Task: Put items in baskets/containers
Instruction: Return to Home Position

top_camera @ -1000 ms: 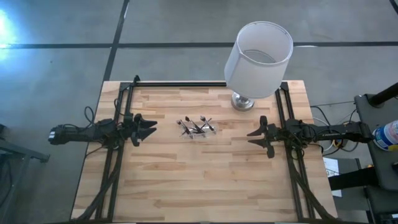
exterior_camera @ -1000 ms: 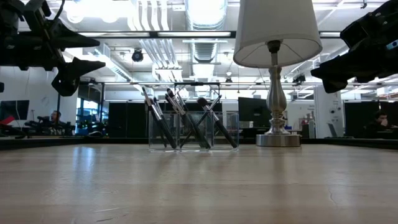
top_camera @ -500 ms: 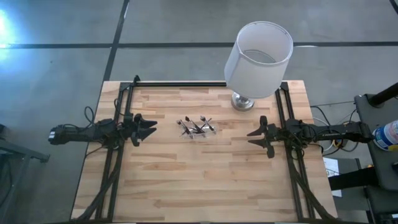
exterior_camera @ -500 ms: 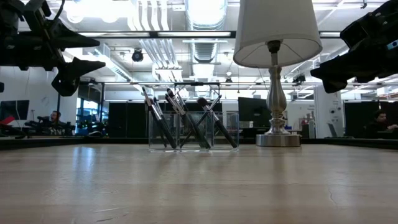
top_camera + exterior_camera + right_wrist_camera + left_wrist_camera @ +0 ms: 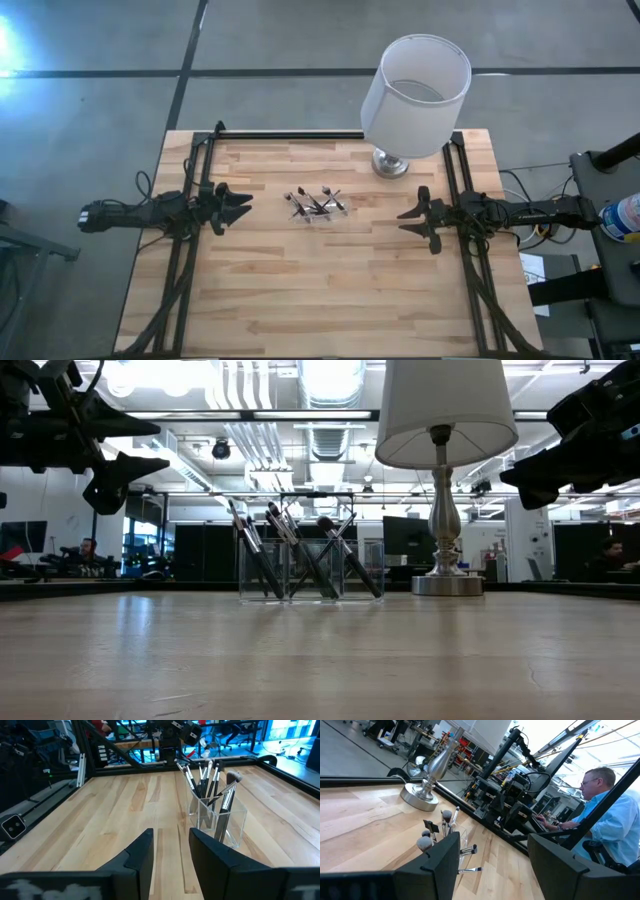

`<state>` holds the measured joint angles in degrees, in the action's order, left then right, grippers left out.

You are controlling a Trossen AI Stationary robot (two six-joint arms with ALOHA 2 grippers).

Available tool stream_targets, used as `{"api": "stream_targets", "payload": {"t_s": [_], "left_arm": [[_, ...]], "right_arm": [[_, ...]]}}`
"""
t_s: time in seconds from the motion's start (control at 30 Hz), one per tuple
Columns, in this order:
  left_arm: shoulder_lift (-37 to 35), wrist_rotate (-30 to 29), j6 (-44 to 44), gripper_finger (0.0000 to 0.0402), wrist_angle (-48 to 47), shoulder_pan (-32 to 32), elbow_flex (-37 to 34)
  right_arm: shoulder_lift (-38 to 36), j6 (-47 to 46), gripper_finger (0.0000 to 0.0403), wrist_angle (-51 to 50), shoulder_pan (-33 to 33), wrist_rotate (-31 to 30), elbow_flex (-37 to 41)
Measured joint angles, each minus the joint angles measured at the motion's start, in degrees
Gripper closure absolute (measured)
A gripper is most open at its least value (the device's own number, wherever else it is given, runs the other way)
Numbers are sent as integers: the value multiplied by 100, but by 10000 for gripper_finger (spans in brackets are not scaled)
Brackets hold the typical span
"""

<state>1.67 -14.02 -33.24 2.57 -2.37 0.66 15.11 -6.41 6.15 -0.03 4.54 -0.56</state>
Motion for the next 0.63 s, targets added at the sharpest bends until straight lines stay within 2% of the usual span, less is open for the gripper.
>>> {"api": "stream_targets", "payload": {"t_s": [0.37, 0.63], "left_arm": [[0, -1, 0, 177, 0, -4, 0], [0, -1, -1, 177, 0, -4, -1]], "right_arm": [[0, 0, 271, -1, 0, 0, 0], [-1, 2, 278, 0, 0, 0, 0]]}}
